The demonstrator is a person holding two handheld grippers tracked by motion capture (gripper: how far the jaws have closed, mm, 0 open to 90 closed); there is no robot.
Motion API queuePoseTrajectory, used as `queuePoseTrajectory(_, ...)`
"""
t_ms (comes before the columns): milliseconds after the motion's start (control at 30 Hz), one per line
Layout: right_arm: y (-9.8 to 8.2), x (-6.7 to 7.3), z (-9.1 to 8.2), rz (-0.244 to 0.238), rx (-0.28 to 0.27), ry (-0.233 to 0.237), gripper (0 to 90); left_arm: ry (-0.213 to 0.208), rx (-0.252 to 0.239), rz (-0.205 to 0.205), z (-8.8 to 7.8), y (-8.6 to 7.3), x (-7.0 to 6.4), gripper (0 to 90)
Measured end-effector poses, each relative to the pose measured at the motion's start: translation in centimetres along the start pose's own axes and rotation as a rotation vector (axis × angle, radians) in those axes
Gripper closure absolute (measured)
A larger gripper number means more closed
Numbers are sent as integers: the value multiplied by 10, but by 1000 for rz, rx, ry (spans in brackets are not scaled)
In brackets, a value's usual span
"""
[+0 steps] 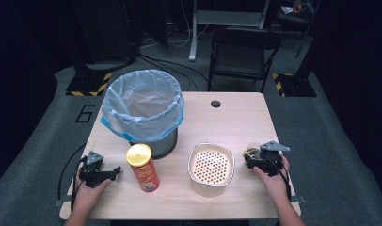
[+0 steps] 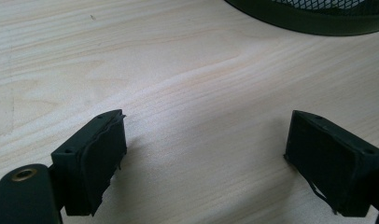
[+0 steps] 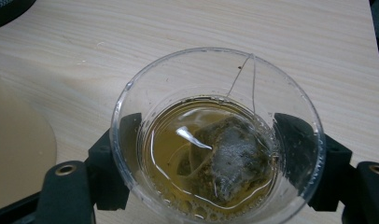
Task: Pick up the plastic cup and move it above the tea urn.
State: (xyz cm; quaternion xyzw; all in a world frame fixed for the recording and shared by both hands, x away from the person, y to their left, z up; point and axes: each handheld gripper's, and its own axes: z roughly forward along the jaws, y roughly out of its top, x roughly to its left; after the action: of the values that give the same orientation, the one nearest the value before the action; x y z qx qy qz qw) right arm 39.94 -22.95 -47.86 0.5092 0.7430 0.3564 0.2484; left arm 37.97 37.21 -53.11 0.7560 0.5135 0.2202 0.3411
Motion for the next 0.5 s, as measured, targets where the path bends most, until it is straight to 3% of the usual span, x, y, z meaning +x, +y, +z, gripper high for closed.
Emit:
queuePoseTrajectory(33, 0, 0, 0, -23, -5, -4, 259, 0, 0, -1, 0, 0, 0, 118)
queuePoseTrajectory(267, -1, 0, 0, -64, -30, 5, 278, 0, -1, -1, 0, 0, 0, 117)
queuePoseTrajectory(433, -3, -4, 0, -73, -42, 35, 287, 0, 0, 0, 0, 0, 0, 117)
queuePoseTrajectory(500, -3, -6, 0, -81, -39, 56, 331, 0, 0, 0, 0, 0, 0, 117)
